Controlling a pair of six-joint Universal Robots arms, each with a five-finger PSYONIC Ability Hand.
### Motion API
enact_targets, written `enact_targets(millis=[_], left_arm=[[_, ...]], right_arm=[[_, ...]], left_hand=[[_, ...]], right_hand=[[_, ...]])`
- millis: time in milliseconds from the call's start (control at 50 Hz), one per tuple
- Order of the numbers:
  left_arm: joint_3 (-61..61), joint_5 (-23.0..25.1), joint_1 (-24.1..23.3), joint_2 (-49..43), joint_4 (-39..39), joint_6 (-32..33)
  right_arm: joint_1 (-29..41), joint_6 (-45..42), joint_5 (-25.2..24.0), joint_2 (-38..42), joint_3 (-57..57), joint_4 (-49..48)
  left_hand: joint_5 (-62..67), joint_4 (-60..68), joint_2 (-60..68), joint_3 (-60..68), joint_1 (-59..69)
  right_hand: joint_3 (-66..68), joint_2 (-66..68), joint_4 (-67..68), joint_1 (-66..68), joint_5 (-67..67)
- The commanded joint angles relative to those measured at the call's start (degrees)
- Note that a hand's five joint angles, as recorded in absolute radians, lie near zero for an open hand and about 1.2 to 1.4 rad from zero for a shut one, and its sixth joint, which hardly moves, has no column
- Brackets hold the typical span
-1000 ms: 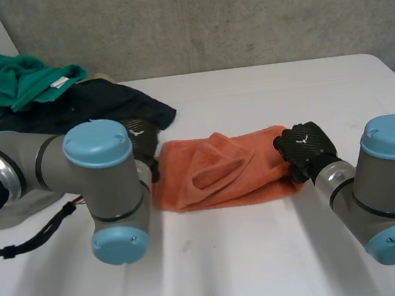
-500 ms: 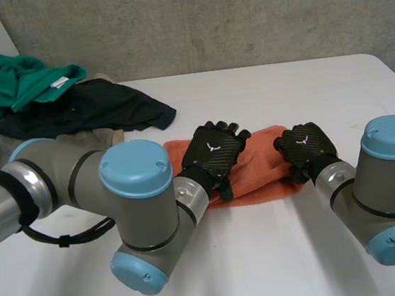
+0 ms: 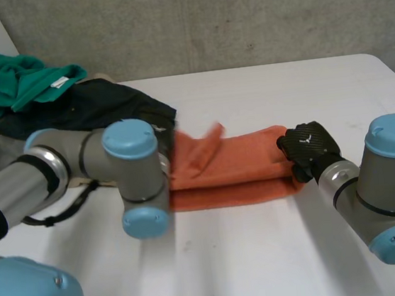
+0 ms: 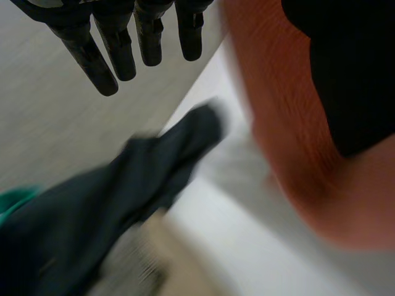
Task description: Fold the laundry.
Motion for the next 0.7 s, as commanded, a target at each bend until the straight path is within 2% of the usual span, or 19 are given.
enact_targets(millis=[20,100,180,340,500,580,620,700], left_arm=[[-4.6,-1.8,-0.4,6.0,0.3,-3.8],[-8.8,5.2,-2.0,9.7,1.6,-7.8],[-11.1,8.2,-4.1,10.8,3.2,-9.5],[-11.3,7.8,-5.9,9.5,4.6,-8.9],[-13.1,5.7,-4.4,11.9,3.5,-9.1],[-16.7,5.4,-2.9,16.7,2.7,-10.3],[-19.0,5.7,-2.0,19.5,2.6,-11.5],[-22.3,7.3,-1.4,23.2,2.6,-14.3]], right_arm=[[0.1,-0.1,-0.1,0.3,-0.3,0.0],[0.2,-0.1,0.0,0.4,-0.3,0.0],[0.2,-0.1,-0.1,0.3,-0.2,0.0],[-0.1,-0.1,0.0,0.4,0.0,0.0],[-4.0,-0.9,0.0,-2.8,0.5,4.0],[-8.8,-5.4,-0.1,-4.5,0.5,10.2],[-11.1,-10.3,-0.2,-4.7,-0.1,13.3],[-9.7,-17.0,-0.6,-4.7,-2.3,14.5]], left_hand=[[-2.9,-1.9,-1.9,-2.2,-2.1],[-2.9,-1.9,-1.9,-2.2,-2.1],[-2.9,-1.9,-1.9,-2.2,-2.1],[-2.9,-1.9,-1.9,-2.2,-2.1],[-2.9,-1.9,-1.9,-2.2,-2.1],[-2.9,-1.9,-1.9,-2.2,-2.1],[-2.9,-1.9,-1.9,-2.2,-2.1],[-2.9,-1.9,-1.9,-2.2,-2.1]], right_hand=[[11.9,12.3,11.3,15.5,14.0],[11.9,12.3,11.3,15.5,14.0],[11.9,12.3,11.3,15.5,14.0],[11.9,12.3,11.3,15.5,14.0],[11.9,12.3,11.3,15.5,14.0],[11.9,12.3,11.3,15.5,14.0],[11.9,12.3,11.3,15.5,14.0],[11.9,12.3,11.3,15.5,14.0]])
